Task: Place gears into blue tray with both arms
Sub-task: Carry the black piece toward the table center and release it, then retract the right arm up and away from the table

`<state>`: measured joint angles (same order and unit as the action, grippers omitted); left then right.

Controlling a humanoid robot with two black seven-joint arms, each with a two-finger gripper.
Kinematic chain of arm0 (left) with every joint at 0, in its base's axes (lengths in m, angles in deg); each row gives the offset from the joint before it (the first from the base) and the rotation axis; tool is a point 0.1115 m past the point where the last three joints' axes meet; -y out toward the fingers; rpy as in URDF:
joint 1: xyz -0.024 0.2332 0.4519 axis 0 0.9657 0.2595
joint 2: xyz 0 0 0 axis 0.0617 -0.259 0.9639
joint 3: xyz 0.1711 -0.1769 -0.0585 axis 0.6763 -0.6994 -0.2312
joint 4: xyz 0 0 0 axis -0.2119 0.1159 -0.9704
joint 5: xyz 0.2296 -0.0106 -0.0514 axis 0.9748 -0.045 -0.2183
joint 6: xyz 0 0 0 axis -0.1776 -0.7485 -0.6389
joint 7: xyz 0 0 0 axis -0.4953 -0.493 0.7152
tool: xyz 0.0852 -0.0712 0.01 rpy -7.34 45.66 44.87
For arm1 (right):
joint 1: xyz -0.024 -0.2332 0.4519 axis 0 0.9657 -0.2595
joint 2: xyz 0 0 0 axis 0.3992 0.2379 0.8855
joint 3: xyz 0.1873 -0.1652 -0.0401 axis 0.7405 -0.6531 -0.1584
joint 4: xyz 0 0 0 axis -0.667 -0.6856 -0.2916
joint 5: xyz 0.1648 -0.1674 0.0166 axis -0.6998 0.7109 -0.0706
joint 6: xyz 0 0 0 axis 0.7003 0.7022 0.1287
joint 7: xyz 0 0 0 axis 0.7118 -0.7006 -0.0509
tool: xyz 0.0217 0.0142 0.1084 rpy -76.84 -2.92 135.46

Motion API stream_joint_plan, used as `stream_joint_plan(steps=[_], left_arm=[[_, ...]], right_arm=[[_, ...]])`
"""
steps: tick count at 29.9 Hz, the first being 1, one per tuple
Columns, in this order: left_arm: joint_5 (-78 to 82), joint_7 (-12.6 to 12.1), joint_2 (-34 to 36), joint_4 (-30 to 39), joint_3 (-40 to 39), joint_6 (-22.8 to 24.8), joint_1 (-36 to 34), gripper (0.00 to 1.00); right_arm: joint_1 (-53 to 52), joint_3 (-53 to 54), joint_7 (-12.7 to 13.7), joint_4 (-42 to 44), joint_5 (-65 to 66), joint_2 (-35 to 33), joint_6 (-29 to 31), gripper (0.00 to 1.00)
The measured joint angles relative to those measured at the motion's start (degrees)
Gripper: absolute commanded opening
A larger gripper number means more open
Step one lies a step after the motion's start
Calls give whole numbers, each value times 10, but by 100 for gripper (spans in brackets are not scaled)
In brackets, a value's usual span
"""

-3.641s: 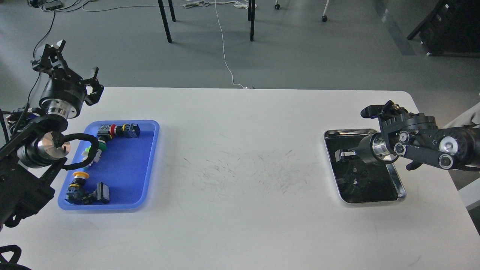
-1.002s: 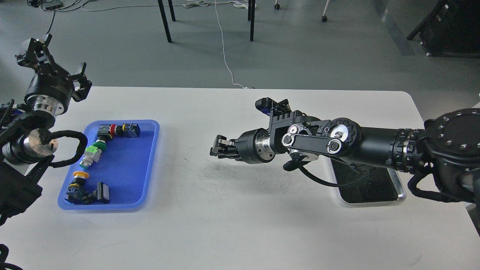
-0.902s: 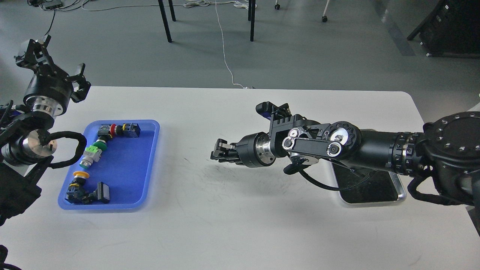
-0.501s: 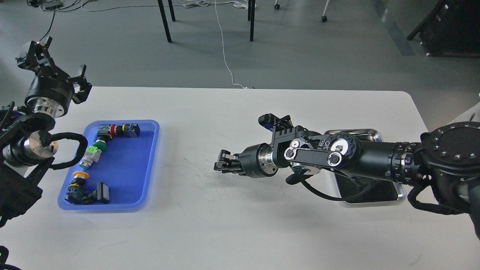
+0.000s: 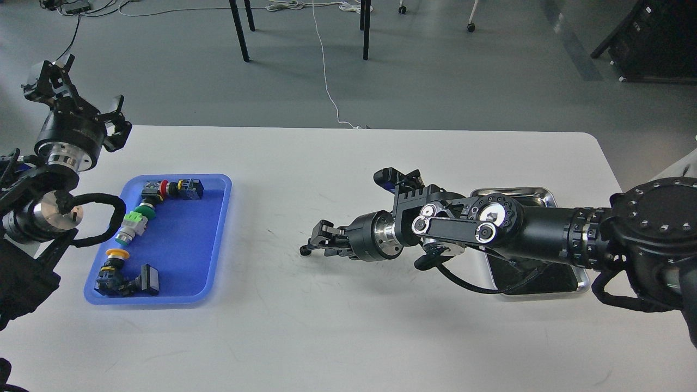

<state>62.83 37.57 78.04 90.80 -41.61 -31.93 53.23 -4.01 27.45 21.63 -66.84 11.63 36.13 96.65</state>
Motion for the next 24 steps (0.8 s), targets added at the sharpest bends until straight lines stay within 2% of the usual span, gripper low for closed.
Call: stream_joint_plan(steps=[3,12,20,24], left_arm=[[0,0,0,0,0,0,1,99],[0,0,2,0,-1,0,7,99],[1,0,6,0,-1,-1,7,99],[1,0,5,0,0,-3,8,99]], right_arm=[[-3,1,-1,5,-2,0,-1,81],[-43,26,-1,21,-10,0,10,89],[-99,73,0,7,-11,0,58,89],[-122,85,-1,-38,-12,-56,68,90]])
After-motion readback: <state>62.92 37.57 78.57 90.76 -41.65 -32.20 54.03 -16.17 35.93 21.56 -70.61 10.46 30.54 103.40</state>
